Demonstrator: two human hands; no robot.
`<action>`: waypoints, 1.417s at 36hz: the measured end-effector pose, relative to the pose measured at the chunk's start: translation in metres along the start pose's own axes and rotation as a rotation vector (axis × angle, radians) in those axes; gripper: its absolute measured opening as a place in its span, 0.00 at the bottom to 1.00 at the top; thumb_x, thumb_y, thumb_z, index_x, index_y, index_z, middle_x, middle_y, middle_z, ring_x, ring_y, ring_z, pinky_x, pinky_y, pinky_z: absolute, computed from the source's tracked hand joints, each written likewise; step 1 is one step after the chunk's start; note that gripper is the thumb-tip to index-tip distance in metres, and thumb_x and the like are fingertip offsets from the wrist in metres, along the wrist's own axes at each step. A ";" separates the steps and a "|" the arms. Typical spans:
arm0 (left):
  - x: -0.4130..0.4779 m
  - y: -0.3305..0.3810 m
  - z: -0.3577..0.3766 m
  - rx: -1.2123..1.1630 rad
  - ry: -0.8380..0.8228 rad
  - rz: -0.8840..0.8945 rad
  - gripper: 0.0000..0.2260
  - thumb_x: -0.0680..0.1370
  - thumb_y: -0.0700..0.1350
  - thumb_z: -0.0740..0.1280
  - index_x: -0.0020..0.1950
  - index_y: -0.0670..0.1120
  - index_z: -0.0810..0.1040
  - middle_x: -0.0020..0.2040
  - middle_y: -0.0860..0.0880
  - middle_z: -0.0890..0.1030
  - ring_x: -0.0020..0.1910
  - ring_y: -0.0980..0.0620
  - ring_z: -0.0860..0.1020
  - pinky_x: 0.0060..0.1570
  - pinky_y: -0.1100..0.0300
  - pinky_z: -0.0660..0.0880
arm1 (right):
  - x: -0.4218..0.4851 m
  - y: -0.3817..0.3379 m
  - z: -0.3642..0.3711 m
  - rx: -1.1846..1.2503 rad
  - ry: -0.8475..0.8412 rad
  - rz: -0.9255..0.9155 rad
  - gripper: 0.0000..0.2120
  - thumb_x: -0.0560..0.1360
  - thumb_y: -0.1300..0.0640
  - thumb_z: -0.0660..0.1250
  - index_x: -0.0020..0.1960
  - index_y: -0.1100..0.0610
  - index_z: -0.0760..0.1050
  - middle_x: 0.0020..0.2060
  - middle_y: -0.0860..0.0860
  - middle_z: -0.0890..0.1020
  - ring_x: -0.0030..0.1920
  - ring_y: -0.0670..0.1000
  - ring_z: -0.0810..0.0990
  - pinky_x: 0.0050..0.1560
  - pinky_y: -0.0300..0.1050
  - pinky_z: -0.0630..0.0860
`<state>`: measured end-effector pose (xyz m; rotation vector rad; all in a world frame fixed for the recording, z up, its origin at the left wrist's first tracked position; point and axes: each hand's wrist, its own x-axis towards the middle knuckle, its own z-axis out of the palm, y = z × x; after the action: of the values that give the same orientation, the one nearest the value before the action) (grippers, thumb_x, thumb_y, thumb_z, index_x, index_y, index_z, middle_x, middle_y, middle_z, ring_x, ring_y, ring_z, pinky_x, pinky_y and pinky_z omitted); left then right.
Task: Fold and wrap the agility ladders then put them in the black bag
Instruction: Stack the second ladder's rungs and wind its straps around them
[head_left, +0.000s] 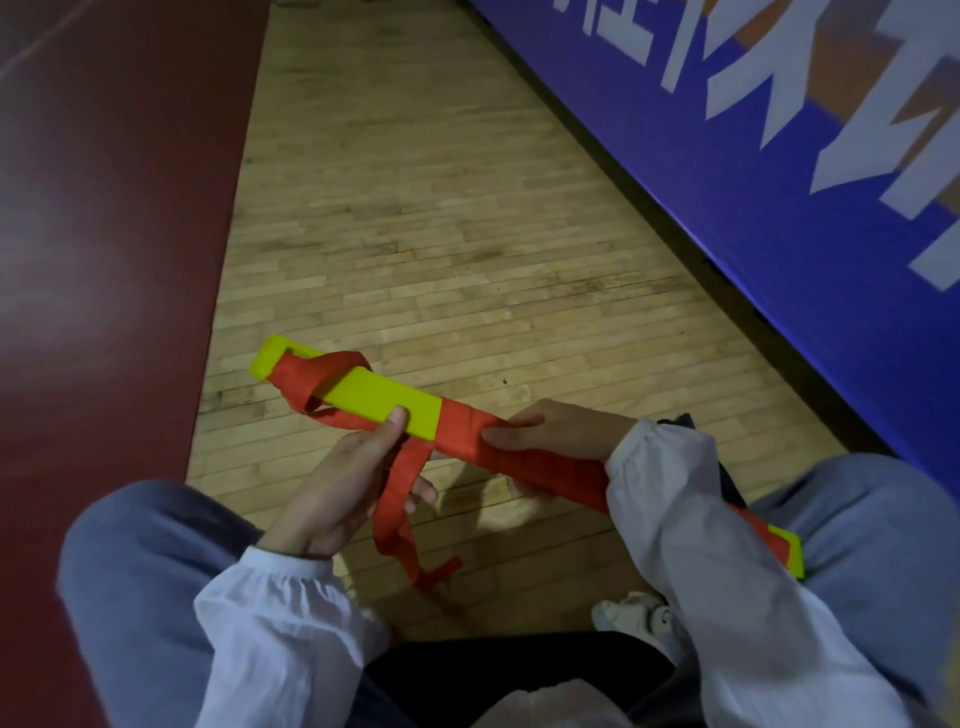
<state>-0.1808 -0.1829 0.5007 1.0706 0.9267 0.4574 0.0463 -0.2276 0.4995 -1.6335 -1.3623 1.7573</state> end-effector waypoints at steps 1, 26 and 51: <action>0.000 0.000 -0.001 -0.017 -0.011 -0.012 0.23 0.77 0.56 0.56 0.52 0.38 0.79 0.44 0.41 0.85 0.26 0.50 0.79 0.23 0.64 0.74 | 0.000 0.000 0.001 -0.005 0.024 -0.011 0.25 0.67 0.38 0.67 0.48 0.60 0.79 0.35 0.59 0.82 0.36 0.58 0.80 0.36 0.45 0.79; 0.014 0.004 0.006 -0.077 0.135 -0.149 0.22 0.79 0.59 0.58 0.58 0.41 0.76 0.44 0.40 0.85 0.23 0.52 0.74 0.20 0.66 0.68 | -0.002 0.003 0.024 -0.485 0.372 -0.018 0.21 0.74 0.35 0.63 0.33 0.49 0.69 0.29 0.47 0.73 0.32 0.48 0.73 0.36 0.44 0.65; 0.005 0.004 0.012 0.051 0.184 0.088 0.29 0.69 0.67 0.59 0.39 0.42 0.83 0.29 0.35 0.76 0.21 0.48 0.71 0.24 0.63 0.68 | -0.011 -0.011 0.006 -0.161 0.147 0.069 0.32 0.67 0.26 0.54 0.39 0.52 0.80 0.34 0.57 0.82 0.33 0.53 0.81 0.43 0.48 0.78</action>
<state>-0.1674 -0.1842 0.5043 1.1326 1.0606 0.6157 0.0398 -0.2340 0.5135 -1.8763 -1.4246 1.5641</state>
